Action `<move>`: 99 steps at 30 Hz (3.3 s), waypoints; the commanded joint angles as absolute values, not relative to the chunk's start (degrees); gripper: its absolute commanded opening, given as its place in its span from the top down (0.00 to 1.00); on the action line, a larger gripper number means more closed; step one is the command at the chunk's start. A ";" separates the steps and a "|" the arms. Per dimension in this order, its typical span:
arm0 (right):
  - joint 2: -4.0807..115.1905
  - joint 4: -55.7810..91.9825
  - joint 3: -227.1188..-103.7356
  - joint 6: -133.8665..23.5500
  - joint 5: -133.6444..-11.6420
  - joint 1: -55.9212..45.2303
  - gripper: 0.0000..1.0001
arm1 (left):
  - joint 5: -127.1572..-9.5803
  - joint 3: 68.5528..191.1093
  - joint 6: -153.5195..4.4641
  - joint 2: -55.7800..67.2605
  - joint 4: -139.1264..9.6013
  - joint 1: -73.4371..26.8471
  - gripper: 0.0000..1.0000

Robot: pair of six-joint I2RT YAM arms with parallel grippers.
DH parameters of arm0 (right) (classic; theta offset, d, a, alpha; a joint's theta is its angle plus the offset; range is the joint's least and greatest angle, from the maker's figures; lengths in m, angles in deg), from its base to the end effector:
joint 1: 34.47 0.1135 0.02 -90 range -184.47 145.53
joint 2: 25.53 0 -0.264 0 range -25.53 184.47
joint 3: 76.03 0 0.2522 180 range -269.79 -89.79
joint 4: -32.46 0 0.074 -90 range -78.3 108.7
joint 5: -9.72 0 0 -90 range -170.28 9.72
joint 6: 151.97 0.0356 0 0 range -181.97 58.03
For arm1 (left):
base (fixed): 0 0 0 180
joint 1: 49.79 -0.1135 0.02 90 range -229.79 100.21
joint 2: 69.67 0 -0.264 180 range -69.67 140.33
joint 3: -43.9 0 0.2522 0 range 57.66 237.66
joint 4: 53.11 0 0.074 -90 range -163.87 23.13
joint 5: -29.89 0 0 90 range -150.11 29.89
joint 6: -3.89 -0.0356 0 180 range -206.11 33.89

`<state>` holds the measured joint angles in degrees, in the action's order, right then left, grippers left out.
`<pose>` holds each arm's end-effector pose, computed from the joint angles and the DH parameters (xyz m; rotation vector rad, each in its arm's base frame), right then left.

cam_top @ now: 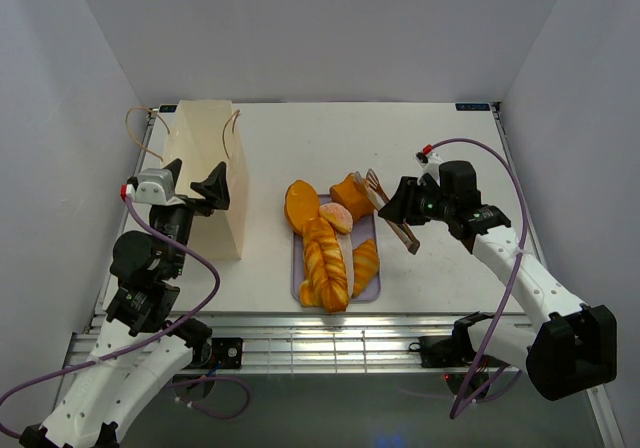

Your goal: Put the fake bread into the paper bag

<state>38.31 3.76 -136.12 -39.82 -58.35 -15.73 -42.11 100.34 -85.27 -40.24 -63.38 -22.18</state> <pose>0.2283 0.0915 0.2765 -0.1680 2.1986 0.8187 0.1097 -0.0450 0.3888 0.0307 1.2962 -0.2244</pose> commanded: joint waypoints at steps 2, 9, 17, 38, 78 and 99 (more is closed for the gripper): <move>36.79 6.39 -136.73 -39.03 -54.62 -16.19 0.56 | -42.09 100.20 -85.76 -41.01 -62.91 -21.76 0.02; 35.91 6.22 -136.99 -38.86 -53.57 -16.54 0.70 | -41.56 100.11 -85.84 -41.28 -62.82 -21.76 0.02; 34.24 4.02 -141.12 -40.17 -52.51 -17.07 0.74 | -41.30 101.07 -85.84 -41.54 -63.35 -21.76 0.02; 33.62 2.26 -150.43 -41.85 -47.42 -17.07 0.81 | -33.67 116.11 -80.66 -47.34 -86.02 -21.76 0.04; 60.34 3.75 -206.76 -37.63 -42.67 3.93 0.80 | -21.26 107.76 -69.67 -59.56 -99.83 -21.76 0.05; 76.08 7.71 -213.99 -36.75 -43.02 13.43 0.79 | -21.88 107.41 -72.57 -59.82 -100.53 -21.76 0.06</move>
